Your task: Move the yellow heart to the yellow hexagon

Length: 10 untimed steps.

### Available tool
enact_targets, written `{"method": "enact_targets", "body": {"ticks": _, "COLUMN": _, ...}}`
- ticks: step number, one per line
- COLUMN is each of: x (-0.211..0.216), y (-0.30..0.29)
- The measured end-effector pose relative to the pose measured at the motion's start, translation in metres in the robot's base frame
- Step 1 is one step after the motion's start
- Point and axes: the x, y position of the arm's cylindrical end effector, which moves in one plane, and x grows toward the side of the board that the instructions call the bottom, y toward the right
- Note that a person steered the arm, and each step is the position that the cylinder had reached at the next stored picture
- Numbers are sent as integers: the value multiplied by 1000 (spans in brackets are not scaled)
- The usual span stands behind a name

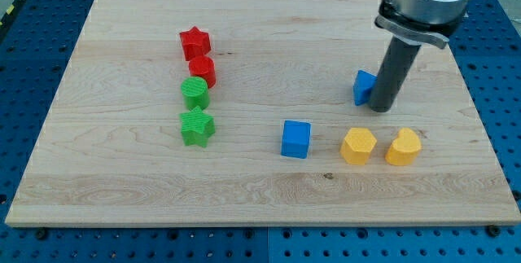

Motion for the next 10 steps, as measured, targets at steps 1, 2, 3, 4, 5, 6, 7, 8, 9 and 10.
{"method": "enact_targets", "body": {"ticks": 1, "x": 0, "y": -18}}
{"method": "enact_targets", "body": {"ticks": 2, "x": 13, "y": -29}}
{"method": "enact_targets", "body": {"ticks": 3, "x": 21, "y": -74}}
{"method": "enact_targets", "body": {"ticks": 4, "x": 18, "y": -131}}
{"method": "enact_targets", "body": {"ticks": 5, "x": 16, "y": -183}}
{"method": "enact_targets", "body": {"ticks": 6, "x": 20, "y": -214}}
{"method": "enact_targets", "body": {"ticks": 7, "x": 33, "y": -221}}
{"method": "enact_targets", "body": {"ticks": 8, "x": 39, "y": -221}}
{"method": "enact_targets", "body": {"ticks": 9, "x": 41, "y": -213}}
{"method": "enact_targets", "body": {"ticks": 10, "x": 53, "y": -197}}
